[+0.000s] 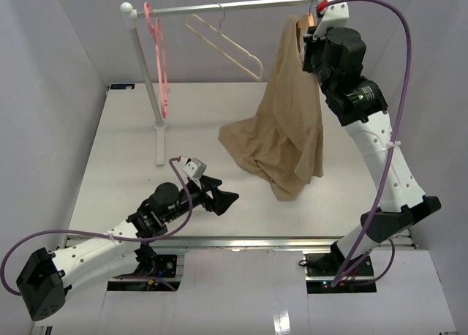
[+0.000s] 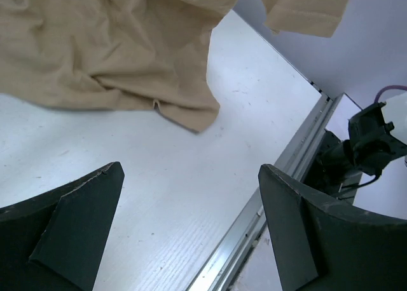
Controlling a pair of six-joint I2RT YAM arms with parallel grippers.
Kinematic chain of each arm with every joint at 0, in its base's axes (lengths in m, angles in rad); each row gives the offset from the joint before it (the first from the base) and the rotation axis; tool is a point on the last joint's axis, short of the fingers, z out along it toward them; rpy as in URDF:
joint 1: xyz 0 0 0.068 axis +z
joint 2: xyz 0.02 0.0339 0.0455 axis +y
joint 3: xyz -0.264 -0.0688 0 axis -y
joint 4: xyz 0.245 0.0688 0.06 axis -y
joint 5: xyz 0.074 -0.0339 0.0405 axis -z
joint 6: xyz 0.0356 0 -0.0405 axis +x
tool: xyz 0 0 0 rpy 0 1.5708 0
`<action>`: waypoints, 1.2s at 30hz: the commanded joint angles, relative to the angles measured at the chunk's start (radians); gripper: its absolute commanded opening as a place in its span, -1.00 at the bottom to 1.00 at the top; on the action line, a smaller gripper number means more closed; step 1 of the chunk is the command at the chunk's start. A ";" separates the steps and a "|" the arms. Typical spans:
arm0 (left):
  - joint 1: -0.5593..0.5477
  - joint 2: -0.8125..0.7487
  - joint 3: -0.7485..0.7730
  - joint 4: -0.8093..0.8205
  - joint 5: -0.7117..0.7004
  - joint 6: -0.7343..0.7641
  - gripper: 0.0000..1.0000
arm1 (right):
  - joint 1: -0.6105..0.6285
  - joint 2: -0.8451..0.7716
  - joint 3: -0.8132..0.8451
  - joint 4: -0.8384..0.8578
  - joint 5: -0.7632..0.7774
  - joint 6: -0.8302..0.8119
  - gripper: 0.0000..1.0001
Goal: Place the t-shirt on the hanger
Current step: Place the hanger at the clothesline.
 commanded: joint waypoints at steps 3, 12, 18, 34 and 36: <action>-0.004 -0.029 -0.008 0.016 -0.020 0.011 0.96 | -0.027 0.076 0.032 0.147 -0.027 0.010 -0.85; -0.004 0.026 0.013 0.022 0.048 0.006 0.96 | -0.035 0.091 -0.098 0.374 -0.019 -0.002 -0.85; -0.004 0.031 0.013 0.026 0.054 0.007 0.96 | -0.043 0.119 -0.115 0.411 0.018 -0.041 -0.85; -0.004 0.050 0.010 0.036 0.043 0.017 0.96 | -0.076 0.120 -0.184 0.409 0.014 -0.051 -0.16; -0.004 0.057 0.011 0.031 0.028 0.023 0.96 | -0.075 0.087 -0.173 0.372 0.005 -0.047 0.21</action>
